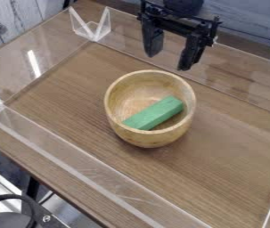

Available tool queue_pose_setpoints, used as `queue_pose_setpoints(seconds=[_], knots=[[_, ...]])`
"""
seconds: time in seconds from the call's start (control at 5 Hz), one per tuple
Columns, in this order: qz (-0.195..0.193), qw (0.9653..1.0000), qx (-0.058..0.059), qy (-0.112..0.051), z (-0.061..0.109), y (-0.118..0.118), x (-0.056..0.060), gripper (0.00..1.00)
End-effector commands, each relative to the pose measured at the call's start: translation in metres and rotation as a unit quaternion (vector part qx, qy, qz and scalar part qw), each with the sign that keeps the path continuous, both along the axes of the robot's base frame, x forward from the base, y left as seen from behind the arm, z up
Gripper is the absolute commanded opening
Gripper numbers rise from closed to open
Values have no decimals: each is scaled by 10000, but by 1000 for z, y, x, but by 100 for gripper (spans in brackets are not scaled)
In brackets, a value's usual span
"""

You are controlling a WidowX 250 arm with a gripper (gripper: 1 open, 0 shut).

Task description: Remove the green block from inside the brown bowl and put it on the table

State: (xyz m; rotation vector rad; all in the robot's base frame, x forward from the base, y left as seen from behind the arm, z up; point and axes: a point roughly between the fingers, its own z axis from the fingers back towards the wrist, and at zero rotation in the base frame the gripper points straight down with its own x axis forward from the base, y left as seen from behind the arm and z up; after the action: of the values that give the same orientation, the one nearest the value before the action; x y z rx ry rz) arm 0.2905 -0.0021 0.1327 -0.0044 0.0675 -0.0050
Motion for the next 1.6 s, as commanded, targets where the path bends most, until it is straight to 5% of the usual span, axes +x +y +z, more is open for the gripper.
queue_pose_setpoints(seconds=[0.0,0.2,0.6,1.4], knots=[[13,9996,89,262,-12,-1,-6,100],[-16,9987,132,495,-34,4,-21,100],[12,9956,15,938,-37,18,-23,100],[-76,9957,-616,685,-43,20,-9,100]])
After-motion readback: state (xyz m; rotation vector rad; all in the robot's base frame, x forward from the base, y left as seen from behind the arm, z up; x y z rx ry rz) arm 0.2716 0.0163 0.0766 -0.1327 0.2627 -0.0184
